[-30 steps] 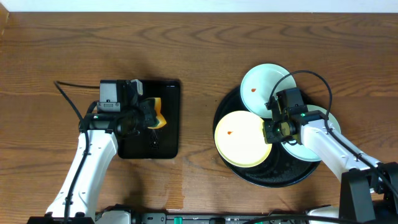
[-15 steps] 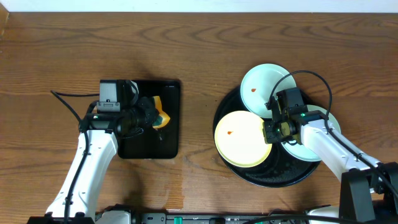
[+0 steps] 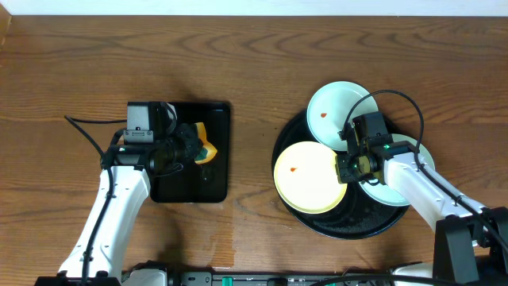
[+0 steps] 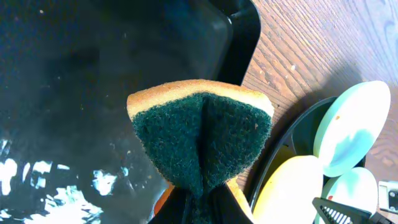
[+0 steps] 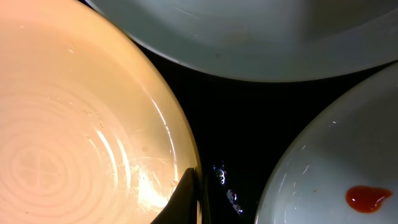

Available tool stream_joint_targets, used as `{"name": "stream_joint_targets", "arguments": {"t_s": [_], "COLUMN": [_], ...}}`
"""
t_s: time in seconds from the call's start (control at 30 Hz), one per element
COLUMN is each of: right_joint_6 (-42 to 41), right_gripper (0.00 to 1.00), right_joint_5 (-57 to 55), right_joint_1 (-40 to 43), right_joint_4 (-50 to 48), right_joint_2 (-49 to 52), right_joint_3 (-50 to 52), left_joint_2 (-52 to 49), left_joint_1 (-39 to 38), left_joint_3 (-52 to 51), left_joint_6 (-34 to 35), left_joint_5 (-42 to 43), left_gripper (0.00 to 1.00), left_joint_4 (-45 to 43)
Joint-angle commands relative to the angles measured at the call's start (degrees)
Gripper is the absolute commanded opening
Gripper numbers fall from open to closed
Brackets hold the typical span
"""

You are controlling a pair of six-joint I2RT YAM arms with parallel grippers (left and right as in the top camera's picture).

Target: Clean dirty plates on tray and stack at the side

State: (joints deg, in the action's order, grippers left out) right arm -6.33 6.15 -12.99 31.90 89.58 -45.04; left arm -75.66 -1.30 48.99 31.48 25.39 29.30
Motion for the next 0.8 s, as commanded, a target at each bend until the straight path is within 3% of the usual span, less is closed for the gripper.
{"name": "stream_joint_targets", "arguments": {"t_s": [0.0,0.77], "right_joint_6": [-0.26,-0.28], "right_gripper": [0.01,0.01], "right_joint_5": [0.02,-0.13], "right_joint_1": [-0.17,-0.17], "right_joint_4": [0.09,0.22], "right_joint_2": [0.44,0.44], "right_joint_3": [-0.11,-0.11], "left_joint_2": [-0.44,-0.44], "left_joint_1": [-0.07,-0.09], "left_joint_3": [1.6,1.6], "left_joint_6": [-1.03,-3.28], "left_joint_5": [0.83,0.98], "left_gripper": [0.07,0.07], "left_joint_4": [-0.46,-3.69]}}
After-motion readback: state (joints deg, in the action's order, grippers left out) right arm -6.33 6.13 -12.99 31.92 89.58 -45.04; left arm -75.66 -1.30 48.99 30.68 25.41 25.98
